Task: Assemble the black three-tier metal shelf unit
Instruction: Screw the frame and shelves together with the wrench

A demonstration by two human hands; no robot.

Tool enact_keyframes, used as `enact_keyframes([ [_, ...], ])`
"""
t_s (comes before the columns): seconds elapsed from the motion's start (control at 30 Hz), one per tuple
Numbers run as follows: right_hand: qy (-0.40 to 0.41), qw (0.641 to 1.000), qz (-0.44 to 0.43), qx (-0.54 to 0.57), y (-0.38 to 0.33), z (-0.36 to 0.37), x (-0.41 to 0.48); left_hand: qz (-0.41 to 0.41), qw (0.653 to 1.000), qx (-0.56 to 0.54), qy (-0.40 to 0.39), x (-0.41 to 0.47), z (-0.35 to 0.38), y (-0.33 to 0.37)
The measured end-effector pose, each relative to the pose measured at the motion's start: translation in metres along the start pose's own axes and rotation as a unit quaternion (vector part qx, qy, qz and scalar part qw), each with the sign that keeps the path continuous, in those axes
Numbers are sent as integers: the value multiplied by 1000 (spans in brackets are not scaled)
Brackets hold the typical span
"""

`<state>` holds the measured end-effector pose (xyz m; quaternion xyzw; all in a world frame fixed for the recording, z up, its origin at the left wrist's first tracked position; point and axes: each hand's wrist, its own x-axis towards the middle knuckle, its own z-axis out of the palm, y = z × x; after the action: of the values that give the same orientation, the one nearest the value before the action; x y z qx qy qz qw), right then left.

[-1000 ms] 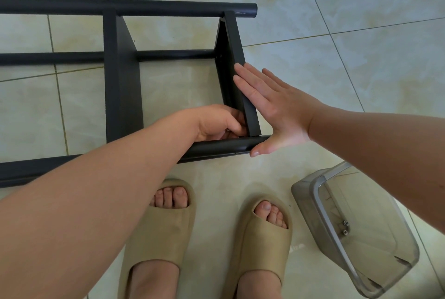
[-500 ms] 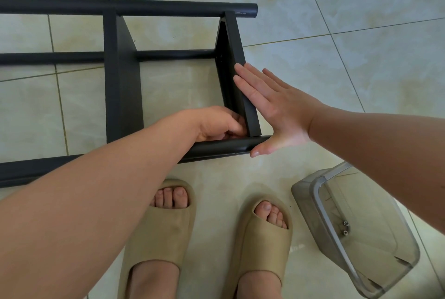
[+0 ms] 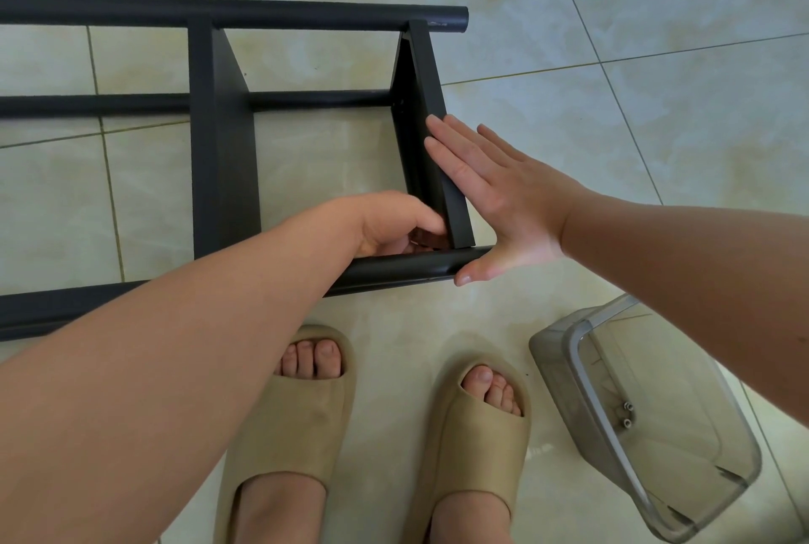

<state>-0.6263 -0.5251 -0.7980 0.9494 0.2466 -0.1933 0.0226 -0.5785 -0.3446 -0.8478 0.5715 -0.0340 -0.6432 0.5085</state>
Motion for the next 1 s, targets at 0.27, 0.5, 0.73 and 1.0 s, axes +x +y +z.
enact_keyframes([
  [0.27,5,1000,-1,3,1,1,0,2,999,38,32,0,-2,-3],
  [0.5,7,1000,-2,2,1,1,0,25,999,24,10,-1,-1,-2],
  [0.73,6,1000,1,2,1,1,0,36,999,14,0,-2,0,0],
  [1.0,2,1000,2,1,1,1,0,-24,999,43,3,-3,1,2],
])
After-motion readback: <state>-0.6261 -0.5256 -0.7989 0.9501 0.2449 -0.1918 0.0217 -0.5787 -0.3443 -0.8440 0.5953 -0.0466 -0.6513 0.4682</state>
